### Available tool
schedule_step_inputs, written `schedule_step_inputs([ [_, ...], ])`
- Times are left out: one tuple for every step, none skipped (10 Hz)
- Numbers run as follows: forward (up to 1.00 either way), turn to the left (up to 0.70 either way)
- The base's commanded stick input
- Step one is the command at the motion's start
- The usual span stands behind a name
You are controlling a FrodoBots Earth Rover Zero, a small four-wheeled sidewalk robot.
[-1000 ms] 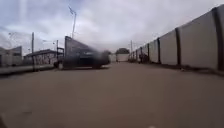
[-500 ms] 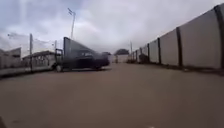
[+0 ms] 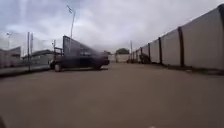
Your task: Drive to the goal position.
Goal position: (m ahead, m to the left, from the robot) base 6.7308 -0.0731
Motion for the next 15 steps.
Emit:
schedule_step_inputs([
  [0.50,0.00],
  [0.50,0.00],
  [0.50,0.00],
  [0.50,0.00],
  [0.50,0.00],
  [0.50,0.00],
  [0.50,0.00],
  [0.50,0.00],
  [0.50,0.00],
  [0.50,0.00],
  [0.50,0.00],
  [0.50,0.00],
  [0.50,0.00],
  [0.50,0.00],
  [0.50,0.00],
])
